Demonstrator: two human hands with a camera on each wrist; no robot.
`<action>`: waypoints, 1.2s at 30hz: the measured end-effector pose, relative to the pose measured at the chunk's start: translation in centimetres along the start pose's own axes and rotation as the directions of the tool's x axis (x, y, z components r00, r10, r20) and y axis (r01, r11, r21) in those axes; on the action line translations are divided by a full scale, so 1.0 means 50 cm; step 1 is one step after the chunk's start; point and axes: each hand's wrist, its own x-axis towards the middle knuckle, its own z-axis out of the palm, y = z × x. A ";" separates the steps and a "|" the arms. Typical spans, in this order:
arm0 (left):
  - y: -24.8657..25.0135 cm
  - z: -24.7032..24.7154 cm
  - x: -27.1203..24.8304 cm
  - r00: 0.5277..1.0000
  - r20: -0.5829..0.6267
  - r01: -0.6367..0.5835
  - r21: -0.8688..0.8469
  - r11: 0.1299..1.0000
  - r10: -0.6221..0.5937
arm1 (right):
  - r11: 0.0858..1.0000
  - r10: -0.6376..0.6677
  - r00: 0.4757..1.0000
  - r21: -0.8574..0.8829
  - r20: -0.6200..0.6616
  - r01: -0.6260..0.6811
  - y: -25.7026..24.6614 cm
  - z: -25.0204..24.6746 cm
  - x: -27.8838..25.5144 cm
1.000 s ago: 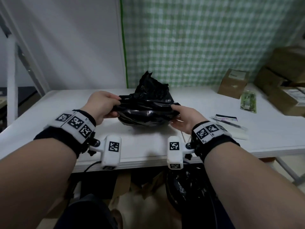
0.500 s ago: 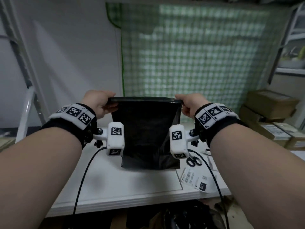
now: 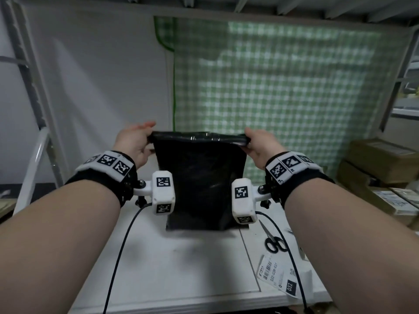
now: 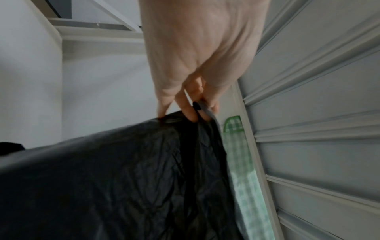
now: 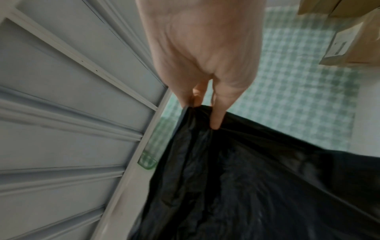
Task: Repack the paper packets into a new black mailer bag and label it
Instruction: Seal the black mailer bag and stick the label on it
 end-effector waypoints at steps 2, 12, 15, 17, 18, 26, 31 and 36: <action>0.006 -0.004 0.004 0.998 0.012 -0.067 -0.030 0.997 0.067 | 0.995 -0.027 1.000 0.095 0.006 0.026 0.006 0.003 0.005; -0.139 -0.128 -0.076 0.918 0.045 0.290 0.599 0.746 -0.393 | 0.905 0.355 0.935 -0.253 0.009 -0.341 0.170 -0.060 -0.082; -0.166 -0.149 -0.118 0.863 0.086 0.235 0.804 0.547 -0.498 | 0.759 0.427 0.904 -0.540 -0.012 -0.365 0.223 -0.084 -0.112; -0.182 -0.156 -0.137 0.822 0.097 0.196 0.877 0.439 -0.561 | 0.588 0.465 0.884 -0.759 0.033 -0.281 0.253 -0.095 -0.126; -0.190 -0.159 -0.146 0.801 0.092 0.181 0.904 0.387 -0.592 | 0.526 0.471 0.881 -0.819 0.055 -0.230 0.264 -0.099 -0.134; -0.240 -0.183 -0.207 0.662 0.032 0.056 0.994 0.092 -0.749 | 0.338 0.576 0.816 -0.922 0.045 -0.188 0.315 -0.131 -0.209; -0.279 -0.197 -0.232 0.601 -0.023 0.026 1.000 -0.009 -0.799 | 0.223 0.497 0.867 -0.962 -0.026 -0.157 0.365 -0.128 -0.227; -0.299 -0.203 -0.247 0.652 -0.027 0.040 0.999 -0.001 -0.758 | 0.200 0.427 0.900 -0.962 -0.085 -0.186 0.387 -0.129 -0.246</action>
